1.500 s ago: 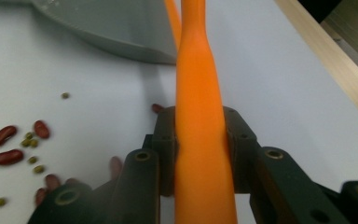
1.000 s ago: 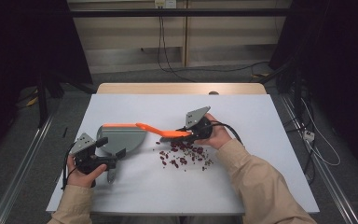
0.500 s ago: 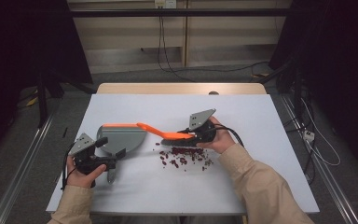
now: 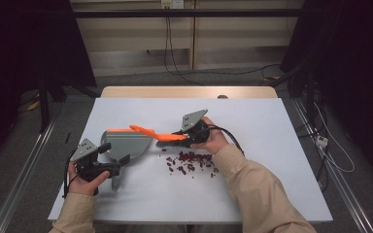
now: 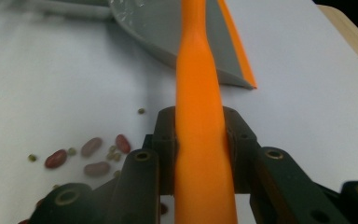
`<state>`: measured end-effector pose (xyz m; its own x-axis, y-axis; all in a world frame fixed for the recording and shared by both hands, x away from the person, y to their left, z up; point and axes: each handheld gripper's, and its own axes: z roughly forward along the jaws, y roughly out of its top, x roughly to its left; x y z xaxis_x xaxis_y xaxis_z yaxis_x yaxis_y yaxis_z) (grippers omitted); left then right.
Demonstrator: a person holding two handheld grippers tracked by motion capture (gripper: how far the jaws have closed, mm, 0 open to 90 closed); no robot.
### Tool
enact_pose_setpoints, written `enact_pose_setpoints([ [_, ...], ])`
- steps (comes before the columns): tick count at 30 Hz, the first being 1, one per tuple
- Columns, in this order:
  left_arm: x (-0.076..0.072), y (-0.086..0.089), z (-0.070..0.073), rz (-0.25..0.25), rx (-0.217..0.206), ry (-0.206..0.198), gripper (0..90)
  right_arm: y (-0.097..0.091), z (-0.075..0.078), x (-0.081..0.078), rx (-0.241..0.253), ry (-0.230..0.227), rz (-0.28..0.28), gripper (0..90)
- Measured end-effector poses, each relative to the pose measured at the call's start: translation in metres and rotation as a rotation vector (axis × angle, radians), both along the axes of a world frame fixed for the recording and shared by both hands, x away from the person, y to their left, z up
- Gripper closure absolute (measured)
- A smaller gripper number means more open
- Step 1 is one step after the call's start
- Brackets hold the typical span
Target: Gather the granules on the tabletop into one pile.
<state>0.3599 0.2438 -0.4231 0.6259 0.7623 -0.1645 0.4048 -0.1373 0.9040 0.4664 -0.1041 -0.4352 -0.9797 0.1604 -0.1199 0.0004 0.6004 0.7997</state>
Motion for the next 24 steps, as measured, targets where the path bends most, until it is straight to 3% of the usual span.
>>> enact_pose_setpoints([
  [7,0.0,0.001,0.001,0.0,0.004,-0.003,7.5,-0.008,0.004,-0.019,-0.021,0.015,0.072,71.3],
  [11,0.0,-0.001,0.0,-0.005,0.004,-0.001,7.5,-0.015,0.005,-0.026,-0.008,0.022,0.073,71.4],
  [19,0.0,-0.002,0.0,-0.012,0.01,0.0,7.5,-0.038,0.017,-0.026,0.05,0.011,-0.017,71.3],
  [24,0.0,-0.003,0.0,-0.015,0.011,0.001,7.5,-0.062,0.019,-0.023,0.044,-0.006,-0.095,71.3],
])
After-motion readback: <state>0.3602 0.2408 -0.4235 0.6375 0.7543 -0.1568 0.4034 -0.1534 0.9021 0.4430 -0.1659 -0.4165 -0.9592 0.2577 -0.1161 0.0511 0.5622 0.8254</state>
